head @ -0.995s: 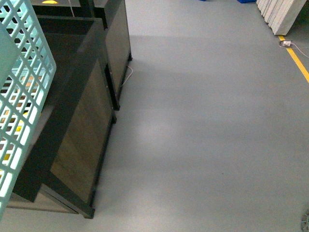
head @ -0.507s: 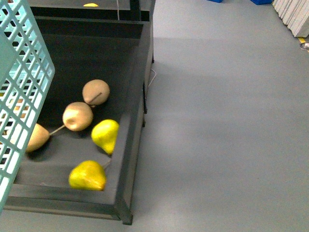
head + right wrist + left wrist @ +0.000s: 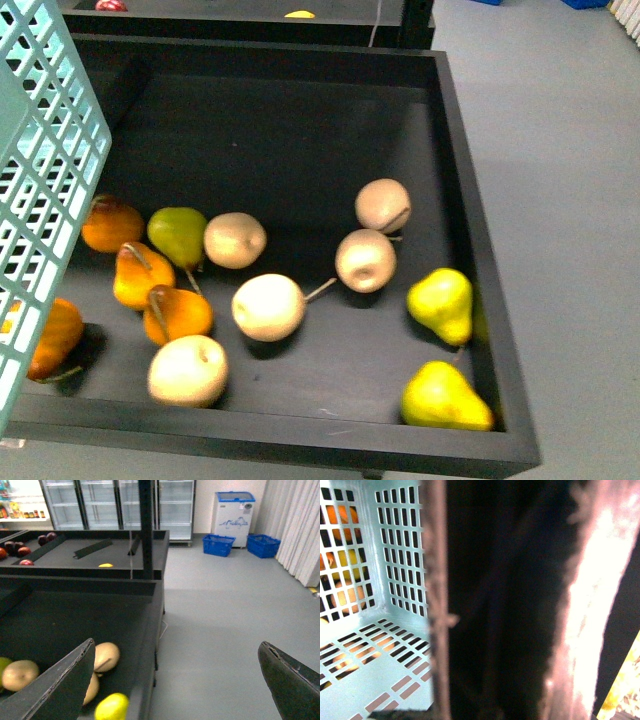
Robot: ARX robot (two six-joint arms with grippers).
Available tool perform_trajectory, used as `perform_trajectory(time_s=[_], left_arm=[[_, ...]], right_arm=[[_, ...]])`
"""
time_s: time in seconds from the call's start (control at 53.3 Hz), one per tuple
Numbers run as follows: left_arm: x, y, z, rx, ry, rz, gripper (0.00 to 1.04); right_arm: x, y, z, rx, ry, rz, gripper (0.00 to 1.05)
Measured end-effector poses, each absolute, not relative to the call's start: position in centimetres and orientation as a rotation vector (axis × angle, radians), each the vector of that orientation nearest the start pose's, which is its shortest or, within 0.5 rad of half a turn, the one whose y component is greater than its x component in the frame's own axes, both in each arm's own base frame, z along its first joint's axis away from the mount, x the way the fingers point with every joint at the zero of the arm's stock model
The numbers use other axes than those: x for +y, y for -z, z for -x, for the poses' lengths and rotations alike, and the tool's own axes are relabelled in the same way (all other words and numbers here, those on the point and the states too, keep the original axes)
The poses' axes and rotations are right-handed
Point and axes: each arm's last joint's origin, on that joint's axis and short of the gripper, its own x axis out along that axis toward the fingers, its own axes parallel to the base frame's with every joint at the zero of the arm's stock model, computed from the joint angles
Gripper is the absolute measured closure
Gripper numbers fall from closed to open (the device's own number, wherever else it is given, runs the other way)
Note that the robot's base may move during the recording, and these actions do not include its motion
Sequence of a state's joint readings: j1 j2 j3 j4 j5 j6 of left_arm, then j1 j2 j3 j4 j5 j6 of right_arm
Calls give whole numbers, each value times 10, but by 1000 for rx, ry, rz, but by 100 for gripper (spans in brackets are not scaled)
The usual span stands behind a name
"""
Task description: Pick mango and avocado into basket
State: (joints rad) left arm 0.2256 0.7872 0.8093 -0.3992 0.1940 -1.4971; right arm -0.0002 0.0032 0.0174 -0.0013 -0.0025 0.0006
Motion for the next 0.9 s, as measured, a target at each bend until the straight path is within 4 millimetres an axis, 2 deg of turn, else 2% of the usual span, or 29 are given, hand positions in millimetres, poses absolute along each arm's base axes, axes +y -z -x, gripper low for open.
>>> perform_trajectory(time_s=[0.901], left_arm=[[32, -320, -164, 277, -304, 1557, 91]], right_arm=[[0, -169, -97, -13, 0, 0, 9]])
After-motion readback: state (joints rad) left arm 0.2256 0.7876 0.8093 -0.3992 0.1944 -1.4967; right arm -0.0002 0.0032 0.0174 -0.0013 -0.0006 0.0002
